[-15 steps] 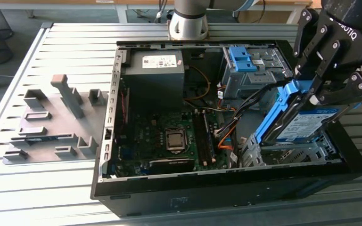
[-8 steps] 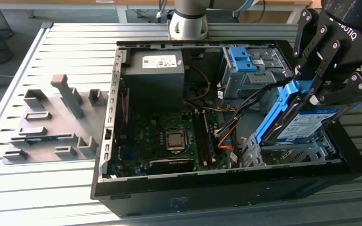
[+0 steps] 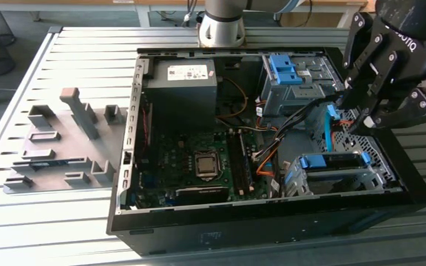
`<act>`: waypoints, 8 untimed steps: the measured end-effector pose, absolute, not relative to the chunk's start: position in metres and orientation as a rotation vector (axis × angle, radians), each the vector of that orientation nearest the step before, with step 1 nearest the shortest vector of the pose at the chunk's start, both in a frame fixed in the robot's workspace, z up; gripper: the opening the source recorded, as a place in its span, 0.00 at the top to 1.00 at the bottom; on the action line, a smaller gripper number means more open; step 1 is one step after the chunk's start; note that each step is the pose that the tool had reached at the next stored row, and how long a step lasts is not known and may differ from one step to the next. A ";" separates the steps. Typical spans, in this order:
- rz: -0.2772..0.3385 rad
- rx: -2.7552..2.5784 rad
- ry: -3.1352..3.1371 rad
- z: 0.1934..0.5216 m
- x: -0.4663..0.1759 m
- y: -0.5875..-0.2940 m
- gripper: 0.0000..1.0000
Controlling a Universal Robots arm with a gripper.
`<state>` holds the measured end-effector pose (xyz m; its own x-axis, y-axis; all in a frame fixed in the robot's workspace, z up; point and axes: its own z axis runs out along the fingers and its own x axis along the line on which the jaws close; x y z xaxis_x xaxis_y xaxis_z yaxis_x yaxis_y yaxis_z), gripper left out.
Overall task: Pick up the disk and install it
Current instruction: 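Insert the disk into the insertion slot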
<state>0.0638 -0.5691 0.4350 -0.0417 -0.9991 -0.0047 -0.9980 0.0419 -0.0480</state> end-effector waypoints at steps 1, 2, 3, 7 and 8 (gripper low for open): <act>-0.049 -2.149 2.241 0.433 0.064 -0.569 0.56; -0.049 -2.149 2.241 0.431 0.064 -0.569 0.56; -0.049 -2.149 2.241 0.429 0.064 -0.569 0.56; -0.049 -2.149 2.241 0.422 0.064 -0.569 0.64; -0.049 -2.149 2.241 0.420 0.064 -0.569 0.64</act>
